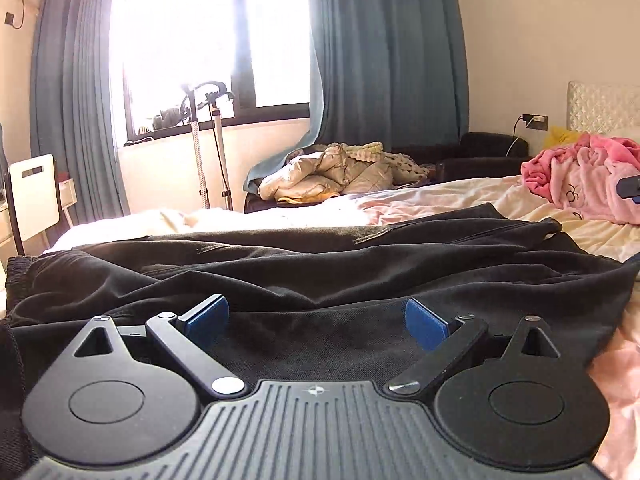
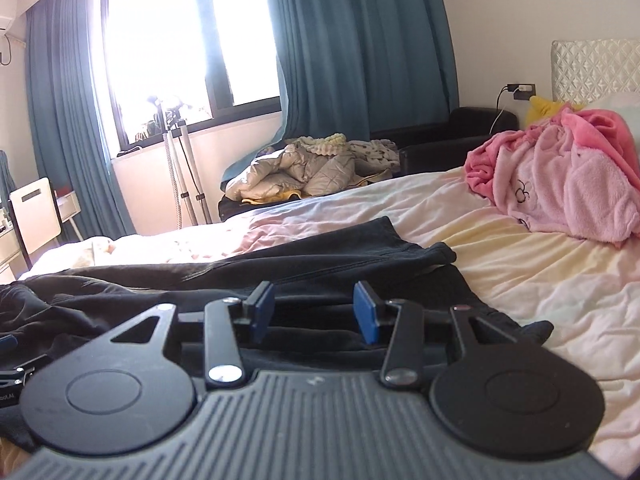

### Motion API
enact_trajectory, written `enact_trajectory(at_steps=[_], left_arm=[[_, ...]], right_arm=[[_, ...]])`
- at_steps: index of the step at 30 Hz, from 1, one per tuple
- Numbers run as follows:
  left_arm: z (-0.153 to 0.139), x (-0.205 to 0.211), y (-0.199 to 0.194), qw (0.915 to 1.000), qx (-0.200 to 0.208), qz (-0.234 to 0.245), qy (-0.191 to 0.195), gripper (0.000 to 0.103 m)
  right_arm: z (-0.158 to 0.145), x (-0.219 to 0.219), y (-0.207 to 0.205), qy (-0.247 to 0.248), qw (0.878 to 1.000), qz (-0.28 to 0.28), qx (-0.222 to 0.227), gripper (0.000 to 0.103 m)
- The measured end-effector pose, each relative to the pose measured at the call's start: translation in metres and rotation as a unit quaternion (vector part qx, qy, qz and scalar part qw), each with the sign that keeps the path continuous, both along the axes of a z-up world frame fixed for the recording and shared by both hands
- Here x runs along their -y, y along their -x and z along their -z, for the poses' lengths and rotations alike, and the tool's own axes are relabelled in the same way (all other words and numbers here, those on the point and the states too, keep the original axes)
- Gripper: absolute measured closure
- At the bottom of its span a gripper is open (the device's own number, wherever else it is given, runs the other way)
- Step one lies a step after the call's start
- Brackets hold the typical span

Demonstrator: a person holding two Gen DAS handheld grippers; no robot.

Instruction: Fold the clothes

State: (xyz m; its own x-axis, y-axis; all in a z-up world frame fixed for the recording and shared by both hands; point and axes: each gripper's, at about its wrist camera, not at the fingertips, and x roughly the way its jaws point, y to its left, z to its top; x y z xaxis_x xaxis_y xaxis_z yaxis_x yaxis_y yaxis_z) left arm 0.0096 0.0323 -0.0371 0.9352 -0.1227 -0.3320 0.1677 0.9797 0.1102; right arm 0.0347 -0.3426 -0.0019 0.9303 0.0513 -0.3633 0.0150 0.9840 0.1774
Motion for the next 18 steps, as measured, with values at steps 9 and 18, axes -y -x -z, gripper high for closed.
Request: enact_trajectory(at_steps=[9,18], left_arm=[[-0.011,-0.004,0.008,0.9992,-0.018,-0.021,0.028,0.006],[-0.015,-0.018,0.002,0.9961,-0.047,-0.058,0.047,0.006]], right_arm=[[-0.005,-0.016,0.021,0.028,0.999,-0.032,0.019,0.058],[0.008,-0.011,0.016,0.037,0.999,-0.01,-0.003,0.058]])
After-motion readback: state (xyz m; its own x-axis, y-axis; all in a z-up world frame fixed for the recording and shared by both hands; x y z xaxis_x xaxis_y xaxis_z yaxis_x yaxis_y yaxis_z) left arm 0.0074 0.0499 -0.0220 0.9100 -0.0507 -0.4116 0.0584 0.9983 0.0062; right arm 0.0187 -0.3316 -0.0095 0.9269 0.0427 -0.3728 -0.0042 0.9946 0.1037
